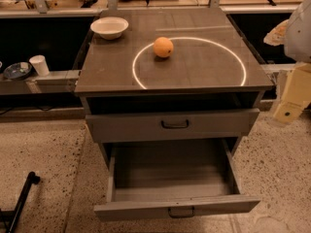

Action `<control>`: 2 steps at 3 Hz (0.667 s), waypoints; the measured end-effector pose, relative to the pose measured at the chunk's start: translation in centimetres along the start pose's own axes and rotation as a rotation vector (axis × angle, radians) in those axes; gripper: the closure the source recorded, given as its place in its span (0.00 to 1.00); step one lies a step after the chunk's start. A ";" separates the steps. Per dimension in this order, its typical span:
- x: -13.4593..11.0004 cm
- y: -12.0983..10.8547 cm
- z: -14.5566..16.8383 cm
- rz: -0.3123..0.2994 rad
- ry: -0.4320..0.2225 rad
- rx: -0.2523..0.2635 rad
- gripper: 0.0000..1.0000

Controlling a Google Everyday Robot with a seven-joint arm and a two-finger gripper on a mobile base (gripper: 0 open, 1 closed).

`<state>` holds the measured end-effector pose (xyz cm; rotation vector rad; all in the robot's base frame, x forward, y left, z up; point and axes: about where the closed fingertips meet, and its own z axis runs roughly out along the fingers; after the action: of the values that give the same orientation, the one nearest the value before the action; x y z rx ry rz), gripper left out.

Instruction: Close middle drawer

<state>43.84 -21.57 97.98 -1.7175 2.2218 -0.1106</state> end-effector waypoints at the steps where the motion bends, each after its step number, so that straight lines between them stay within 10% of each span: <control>1: 0.0 0.0 0.0 0.000 0.000 0.000 0.00; 2: 0.4 0.6 2.8 0.001 -0.013 -0.035 0.00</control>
Offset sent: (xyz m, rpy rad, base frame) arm 0.0064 0.0030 -0.0956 0.0646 0.1140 0.0331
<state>44.04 -21.43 95.07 -1.7307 2.2275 -0.0598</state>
